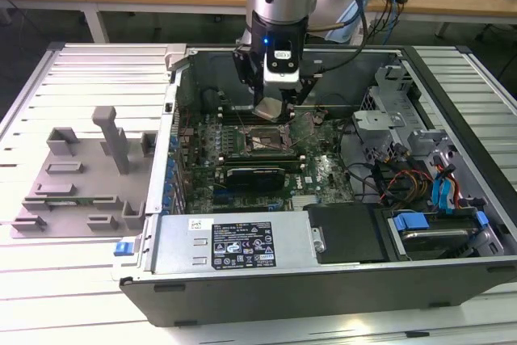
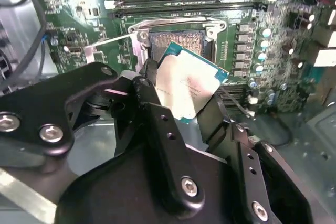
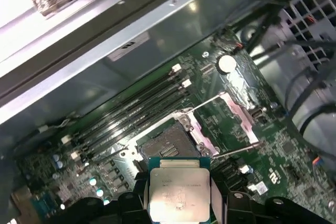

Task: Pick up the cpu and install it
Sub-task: 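Place the cpu into insertion slot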

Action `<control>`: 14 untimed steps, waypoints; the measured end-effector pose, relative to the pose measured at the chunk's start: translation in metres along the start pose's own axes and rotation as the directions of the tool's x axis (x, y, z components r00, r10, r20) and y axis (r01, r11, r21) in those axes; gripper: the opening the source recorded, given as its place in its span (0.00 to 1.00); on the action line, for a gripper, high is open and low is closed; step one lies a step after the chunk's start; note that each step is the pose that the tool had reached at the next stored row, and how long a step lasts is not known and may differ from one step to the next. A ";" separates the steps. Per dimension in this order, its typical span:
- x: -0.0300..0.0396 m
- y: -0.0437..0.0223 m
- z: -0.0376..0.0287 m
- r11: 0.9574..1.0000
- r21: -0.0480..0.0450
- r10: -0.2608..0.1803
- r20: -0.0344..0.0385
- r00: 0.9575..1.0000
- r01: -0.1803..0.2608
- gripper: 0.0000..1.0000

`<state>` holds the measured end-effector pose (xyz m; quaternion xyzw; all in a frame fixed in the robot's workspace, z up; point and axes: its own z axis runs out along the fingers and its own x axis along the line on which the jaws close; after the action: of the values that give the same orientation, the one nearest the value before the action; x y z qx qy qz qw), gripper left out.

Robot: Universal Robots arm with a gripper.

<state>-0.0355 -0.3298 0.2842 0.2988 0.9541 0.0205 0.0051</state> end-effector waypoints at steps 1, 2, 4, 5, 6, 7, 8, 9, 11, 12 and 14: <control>0.0000 0.0000 0.0000 1.000 0.000 0.016 0.001 1.000 -0.016 0.55; 0.0000 0.0000 0.0001 0.999 0.000 0.050 0.002 0.999 -0.050 0.55; 0.0000 0.0000 0.0003 0.991 -0.001 0.130 0.005 0.991 -0.130 0.55; 0.0000 0.0000 0.0004 0.986 -0.001 0.167 0.007 0.986 -0.167 0.55; 0.0000 0.0000 0.0005 0.976 -0.001 0.218 0.009 0.976 -0.218 0.55; 0.0000 0.0000 0.0006 0.969 -0.002 0.249 0.010 0.969 -0.249 0.55; 0.0000 0.0000 0.0006 0.964 -0.002 0.265 0.011 0.964 -0.265 0.55; 0.0000 0.0000 0.0007 0.956 -0.003 0.293 0.012 0.956 -0.293 0.55; 0.0000 0.0000 0.0008 0.933 -0.004 0.359 0.015 0.933 -0.359 0.55; 0.0000 0.0000 0.0009 0.921 -0.004 0.390 0.016 0.921 -0.390 0.55; 0.0000 0.0000 0.0010 0.898 -0.005 0.440 0.018 0.898 -0.440 0.55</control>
<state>-0.0355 -0.3298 0.2832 0.5068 0.8618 0.0188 0.0096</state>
